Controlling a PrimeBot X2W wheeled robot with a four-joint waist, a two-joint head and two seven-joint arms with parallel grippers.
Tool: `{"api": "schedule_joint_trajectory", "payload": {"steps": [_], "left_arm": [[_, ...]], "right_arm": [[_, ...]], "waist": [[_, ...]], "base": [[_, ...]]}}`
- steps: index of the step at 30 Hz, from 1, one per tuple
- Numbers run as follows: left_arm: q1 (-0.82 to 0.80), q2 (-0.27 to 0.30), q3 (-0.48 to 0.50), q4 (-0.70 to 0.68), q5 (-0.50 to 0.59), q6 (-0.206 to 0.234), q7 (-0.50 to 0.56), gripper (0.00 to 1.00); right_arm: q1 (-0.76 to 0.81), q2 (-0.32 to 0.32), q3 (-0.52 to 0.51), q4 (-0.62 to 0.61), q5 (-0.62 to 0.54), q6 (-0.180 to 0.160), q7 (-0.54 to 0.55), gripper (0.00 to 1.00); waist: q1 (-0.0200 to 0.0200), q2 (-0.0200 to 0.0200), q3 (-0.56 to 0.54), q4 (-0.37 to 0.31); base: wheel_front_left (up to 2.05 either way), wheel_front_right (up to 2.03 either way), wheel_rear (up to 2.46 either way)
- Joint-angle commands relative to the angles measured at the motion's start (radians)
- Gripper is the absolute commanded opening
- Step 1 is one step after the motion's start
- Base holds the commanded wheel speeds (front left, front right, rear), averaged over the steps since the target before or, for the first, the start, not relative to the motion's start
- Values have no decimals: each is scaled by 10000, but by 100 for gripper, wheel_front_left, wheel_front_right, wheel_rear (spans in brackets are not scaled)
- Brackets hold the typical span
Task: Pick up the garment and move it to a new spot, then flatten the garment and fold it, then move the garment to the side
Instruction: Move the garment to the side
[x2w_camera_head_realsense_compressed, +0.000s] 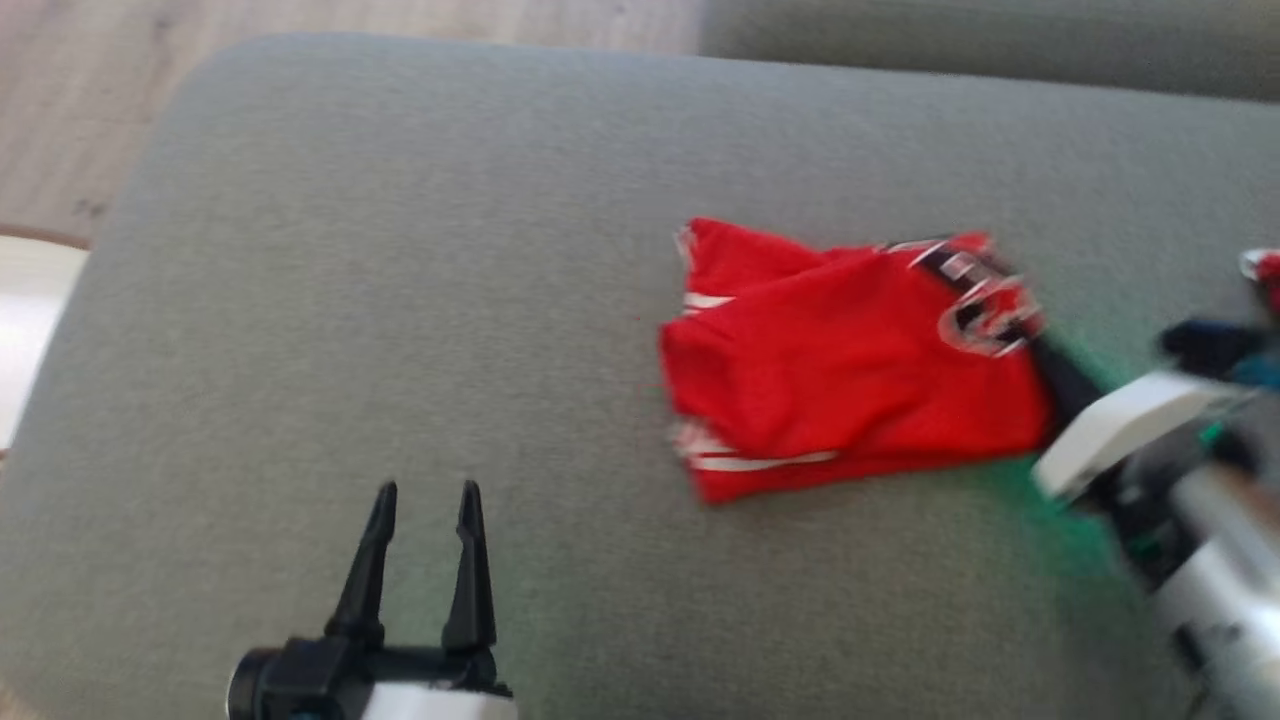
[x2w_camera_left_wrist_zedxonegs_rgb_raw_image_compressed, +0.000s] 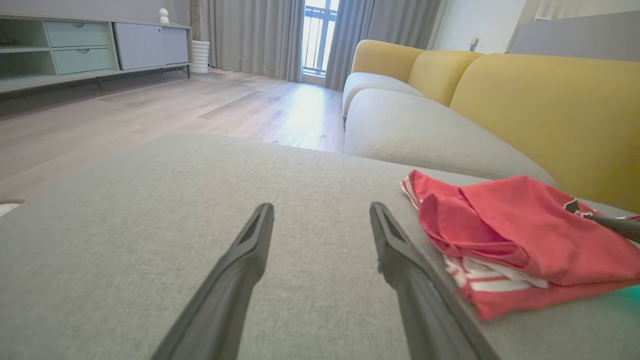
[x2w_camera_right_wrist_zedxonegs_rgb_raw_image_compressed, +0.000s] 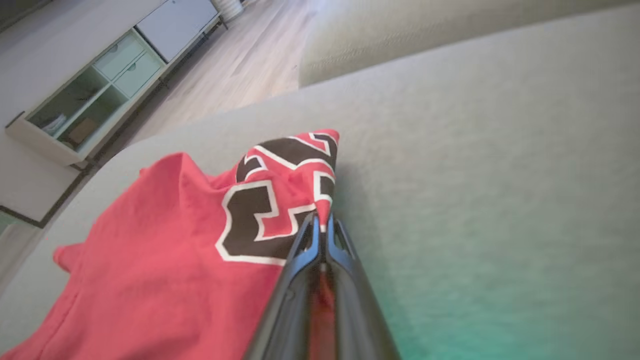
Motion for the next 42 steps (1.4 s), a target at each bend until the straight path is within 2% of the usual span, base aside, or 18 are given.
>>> {"api": "schedule_joint_trajectory", "payload": {"steps": [1, 7, 12, 17, 21, 22, 23, 26, 29, 35, 42], "left_arm": [[-507, -47, 316, -390, -17, 33, -95, 100], [-1039, -47, 323, -566, 77, -193, -95, 100], [-1649, -47, 409, -702, 235, -471, -95, 100], [-2190, -47, 422, -758, 445, -623, -95, 100], [-2494, -47, 374, -705, 498, -705, -95, 100], [-2541, -47, 367, -683, 494, -723, -95, 100], [-2577, -47, 359, -651, 482, -738, -95, 100], [-2597, -47, 331, -545, 448, -728, -95, 100], [-2534, -47, 320, -417, 355, -660, -95, 100], [-2044, -47, 440, -248, 266, -424, -95, 100], [-1006, -47, 669, 57, 178, -147, -95, 100]], "right_arm": [[-408, -457, 11, -355, -104, -9, -108, 0], [-1122, -2313, -503, -1087, -399, -9, 154, 0], [-1462, -3678, -1337, -1588, -560, -9, 397, 0], [-1553, -4732, -2432, -1848, -699, -9, 590, 0], [-1457, -5226, -3397, -1709, -1011, -9, 762, 0], [-1417, -5267, -3611, -1651, -1165, -9, 809, 39], [-1393, -5256, -3854, -1562, -1366, -9, 820, 100], [-1320, -5094, -4226, -1473, -1898, -9, 767, 100], [-1151, -4453, -4572, -1572, -2835, -9, 552, 100], [-362, -2258, -4498, -2266, -4379, -9, 136, 100], [1096, 202, -3288, -2377, -5239, -9, -1366, 100]], "waist": [[0, 0, 359, -435], [0, 0, 1165, -1371], [0, 0, 1874, -1906], [0, 0, 2474, -2152], [0, 0, 2784, -2161], [0, 0, 2807, -2148], [0, 0, 2799, -2130], [0, 0, 2664, -2085], [0, 0, 2243, -1998], [0, 0, 882, -1848], [0, 0, -868, -1649]], "base": [[0, 0, 0], [0, 0, 0], [0, 0, 0], [0, 0, 0], [0, 0, 0], [0, 0, 0], [0, 0, 0], [0, 0, 0], [0, 0, 0], [0, 0, 0], [0, 0, 0]]}}
